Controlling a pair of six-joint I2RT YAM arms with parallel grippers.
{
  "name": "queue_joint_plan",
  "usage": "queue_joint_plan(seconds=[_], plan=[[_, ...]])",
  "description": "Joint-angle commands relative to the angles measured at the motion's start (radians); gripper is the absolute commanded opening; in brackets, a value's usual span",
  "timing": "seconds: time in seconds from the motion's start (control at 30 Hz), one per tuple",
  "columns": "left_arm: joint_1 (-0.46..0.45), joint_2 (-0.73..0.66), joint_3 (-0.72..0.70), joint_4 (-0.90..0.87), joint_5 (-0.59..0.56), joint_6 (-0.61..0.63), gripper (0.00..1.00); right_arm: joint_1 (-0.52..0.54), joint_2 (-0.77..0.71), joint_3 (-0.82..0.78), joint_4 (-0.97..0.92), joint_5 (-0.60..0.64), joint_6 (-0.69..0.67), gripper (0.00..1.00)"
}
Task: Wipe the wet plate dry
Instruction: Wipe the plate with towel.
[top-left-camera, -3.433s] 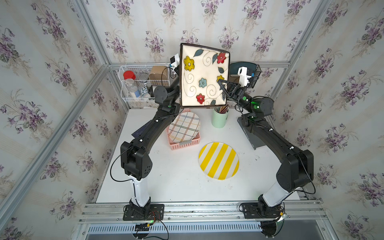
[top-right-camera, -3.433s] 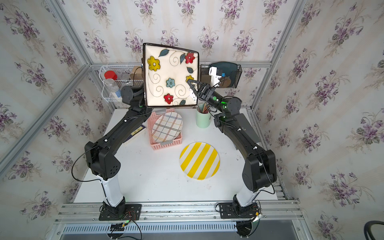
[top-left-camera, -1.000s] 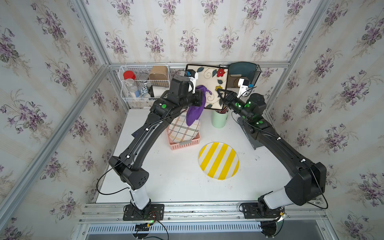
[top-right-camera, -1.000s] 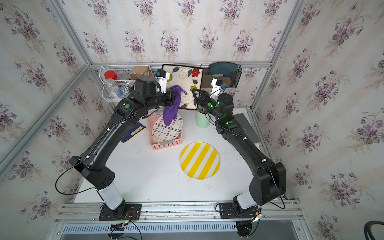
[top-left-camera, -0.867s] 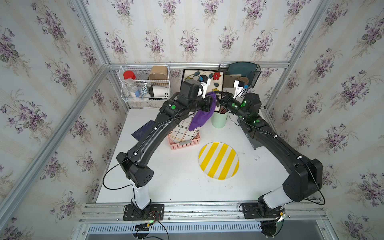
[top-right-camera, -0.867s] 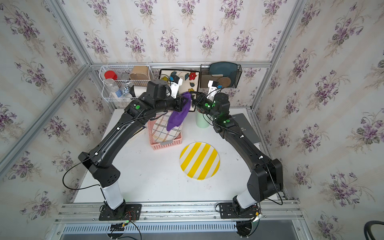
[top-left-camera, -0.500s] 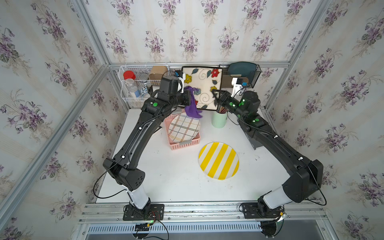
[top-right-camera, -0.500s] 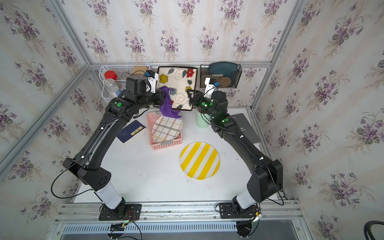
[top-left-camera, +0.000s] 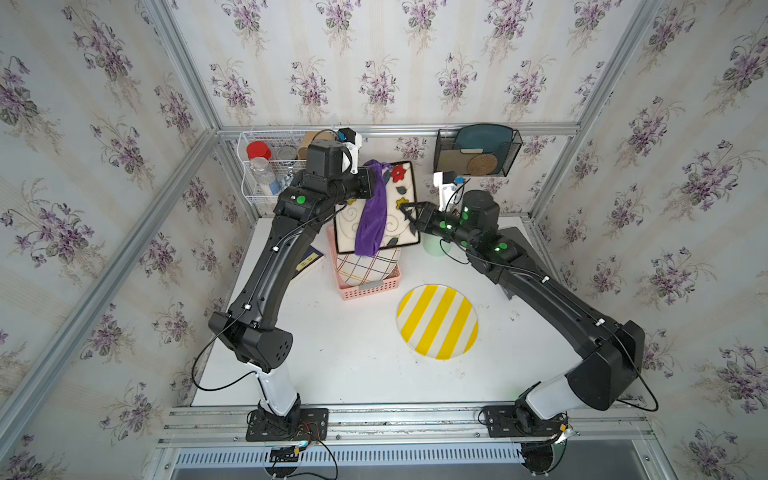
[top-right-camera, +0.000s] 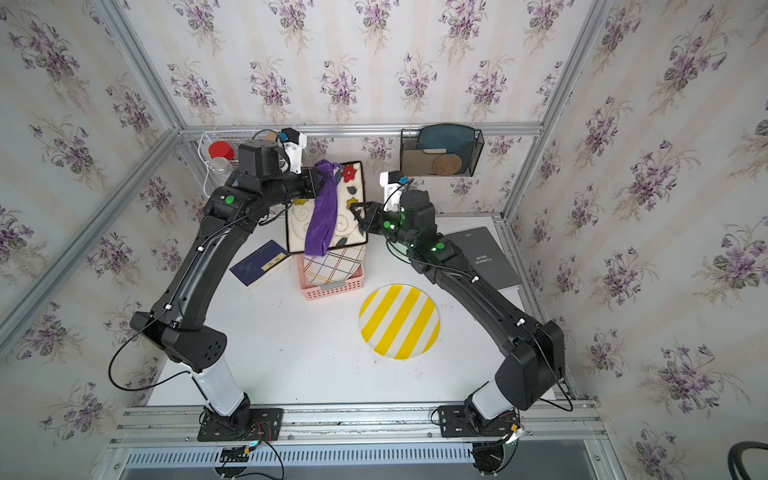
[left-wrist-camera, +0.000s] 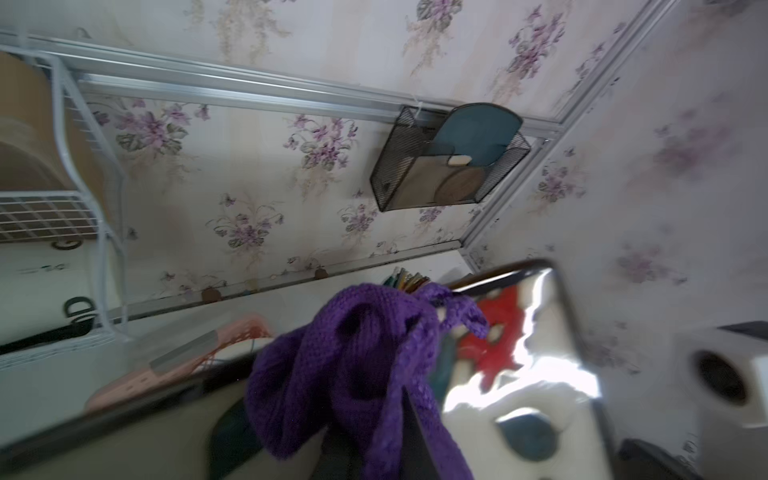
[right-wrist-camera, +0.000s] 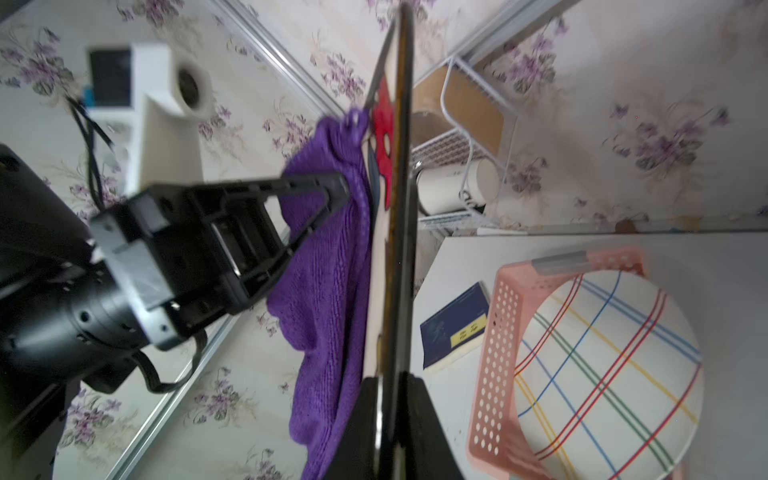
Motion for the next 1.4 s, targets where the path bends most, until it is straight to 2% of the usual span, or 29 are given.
queue_joint_plan(seconds=[0.0, 0.07, 0.2, 0.3, 0.4, 0.47, 0.53, 0.63, 0.7, 0.77, 0.83, 0.9, 0.97, 1.03, 1.17, 1.27, 1.37], plan=[[-0.065, 0.050, 0.003, 0.040, 0.173, -0.020, 0.00, 0.004, -0.008, 0.022, 0.316, -0.165, -0.011, 0.00], [-0.095, 0.052, 0.003, 0.017, 0.122, 0.009, 0.00, -0.037, -0.012, 0.026, 0.358, -0.150, 0.034, 0.00], [-0.047, 0.036, 0.015, -0.122, -0.135, -0.003, 0.00, -0.182, -0.070, -0.078, 0.521, -0.141, 0.201, 0.00], [0.017, -0.014, -0.054, -0.139, -0.209, -0.021, 0.00, -0.189, -0.100, -0.091, 0.468, -0.135, 0.146, 0.00], [0.033, -0.041, -0.109, -0.108, -0.158, -0.011, 0.00, -0.130, -0.086, -0.080, 0.468, -0.160, 0.128, 0.00], [0.020, -0.016, -0.111, -0.074, 0.034, -0.013, 0.00, -0.095, -0.053, -0.054, 0.472, -0.186, 0.122, 0.00], [-0.019, 0.007, -0.087, -0.071, 0.110, 0.005, 0.00, -0.093, -0.036, -0.043, 0.492, -0.187, 0.146, 0.00], [-0.033, -0.003, -0.094, -0.046, 0.117, 0.011, 0.00, -0.154, -0.048, -0.062, 0.562, -0.160, 0.209, 0.00], [0.014, -0.030, -0.108, -0.035, 0.098, -0.024, 0.00, -0.231, -0.067, -0.100, 0.620, -0.156, 0.280, 0.00], [0.086, -0.070, -0.134, 0.007, 0.144, -0.099, 0.00, -0.315, -0.094, -0.148, 0.682, -0.157, 0.366, 0.00], [0.164, -0.118, -0.182, 0.093, 0.241, -0.225, 0.00, -0.397, -0.122, -0.214, 0.764, -0.158, 0.455, 0.00], [0.230, -0.164, -0.247, 0.268, 0.367, -0.408, 0.00, -0.455, -0.138, -0.267, 0.885, -0.165, 0.555, 0.00], [0.267, -0.191, -0.323, 0.538, 0.472, -0.624, 0.00, -0.485, -0.134, -0.296, 0.996, -0.179, 0.649, 0.00], [0.266, -0.192, -0.339, 0.722, 0.517, -0.793, 0.00, -0.482, -0.104, -0.295, 1.119, -0.205, 0.721, 0.00], [0.238, -0.164, -0.276, 0.916, 0.546, -0.964, 0.00, -0.458, -0.017, -0.260, 1.345, -0.258, 0.865, 0.00], [0.230, -0.131, -0.248, 1.080, 0.537, -1.118, 0.00, -0.432, 0.030, -0.233, 1.415, -0.264, 0.917, 0.00], [0.209, -0.112, -0.224, 1.093, 0.533, -1.150, 0.00, -0.395, 0.064, -0.190, 1.423, -0.287, 0.915, 0.00]])
